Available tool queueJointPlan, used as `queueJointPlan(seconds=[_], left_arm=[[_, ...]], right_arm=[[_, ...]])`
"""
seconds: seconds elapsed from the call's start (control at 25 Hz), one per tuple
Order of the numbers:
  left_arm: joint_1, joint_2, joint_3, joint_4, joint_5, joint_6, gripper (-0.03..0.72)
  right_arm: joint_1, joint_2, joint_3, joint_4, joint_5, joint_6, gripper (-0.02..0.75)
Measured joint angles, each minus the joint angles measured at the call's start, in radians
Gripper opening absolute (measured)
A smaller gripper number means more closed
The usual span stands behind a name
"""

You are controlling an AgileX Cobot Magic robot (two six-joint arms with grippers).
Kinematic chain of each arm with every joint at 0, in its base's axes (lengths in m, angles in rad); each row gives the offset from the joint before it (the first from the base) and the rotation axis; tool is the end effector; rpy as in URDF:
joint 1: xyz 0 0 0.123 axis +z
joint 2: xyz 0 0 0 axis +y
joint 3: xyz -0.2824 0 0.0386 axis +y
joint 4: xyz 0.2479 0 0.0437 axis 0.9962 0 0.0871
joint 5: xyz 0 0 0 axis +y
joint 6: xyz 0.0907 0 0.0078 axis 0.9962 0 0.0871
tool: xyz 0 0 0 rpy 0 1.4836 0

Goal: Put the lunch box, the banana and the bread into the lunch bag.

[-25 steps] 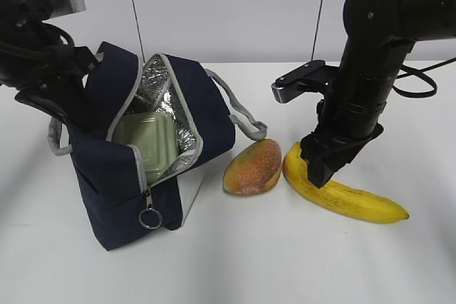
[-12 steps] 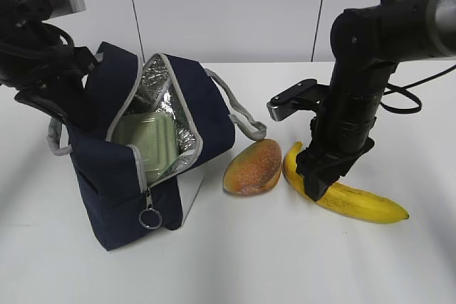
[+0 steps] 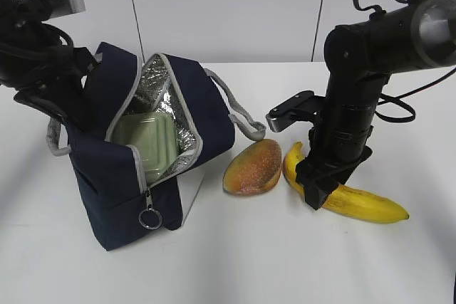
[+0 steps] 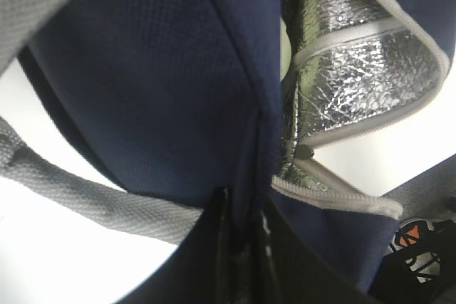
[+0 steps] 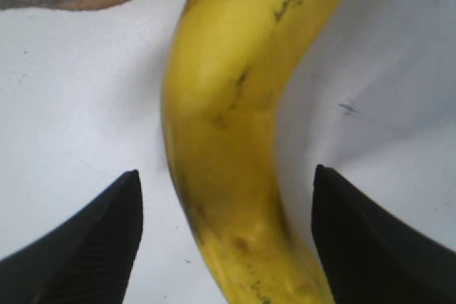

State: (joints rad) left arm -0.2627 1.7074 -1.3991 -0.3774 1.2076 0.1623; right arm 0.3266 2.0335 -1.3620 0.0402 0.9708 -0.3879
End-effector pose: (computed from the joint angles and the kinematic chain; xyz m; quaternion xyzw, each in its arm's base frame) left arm 0.3204 -0.1187 0.2796 0.1538 0.9691 -0.1829 0.0606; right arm 0.3620 0.1258 0.1475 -0.3391 0.9406 0.0164 0.0084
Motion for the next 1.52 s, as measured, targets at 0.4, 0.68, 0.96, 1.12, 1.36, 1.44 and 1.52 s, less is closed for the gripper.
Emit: queueJointPlan(seconds=[0.4,0.68,0.96,1.12,1.36,1.44,1.52], left_arm=[[0.0,0.0,0.0,0.013,0.0,0.0,0.017],[0.0,0.0,0.0,0.016,0.0,0.0,0.017],[0.0,0.0,0.0,0.016,0.0,0.0,0.017],[0.0,0.0,0.0,0.016,0.0,0.0,0.017],[0.0,0.0,0.0,0.017,0.0,0.0,0.017],[0.0,0.0,0.0,0.021,0.0,0.0,0.017],[0.0,0.0,0.0,0.023,0.0,0.0,0.017]], right_arm=[[0.0,0.002,0.0,-0.017,-0.006,0.0,0.407],[0.0,0.002,0.0,-0.023,0.024,0.008,0.304],[0.0,0.009,-0.103,-0.023,0.192,0.077,0.302],[0.0,0.009,-0.249,-0.023,0.225,0.168,0.302],[0.0,-0.016,-0.355,-0.002,0.243,0.321,0.301],[0.0,-0.037,-0.383,0.047,0.247,0.333,0.301],[0.0,-0.054,-0.414,0.114,0.251,0.337,0.301]])
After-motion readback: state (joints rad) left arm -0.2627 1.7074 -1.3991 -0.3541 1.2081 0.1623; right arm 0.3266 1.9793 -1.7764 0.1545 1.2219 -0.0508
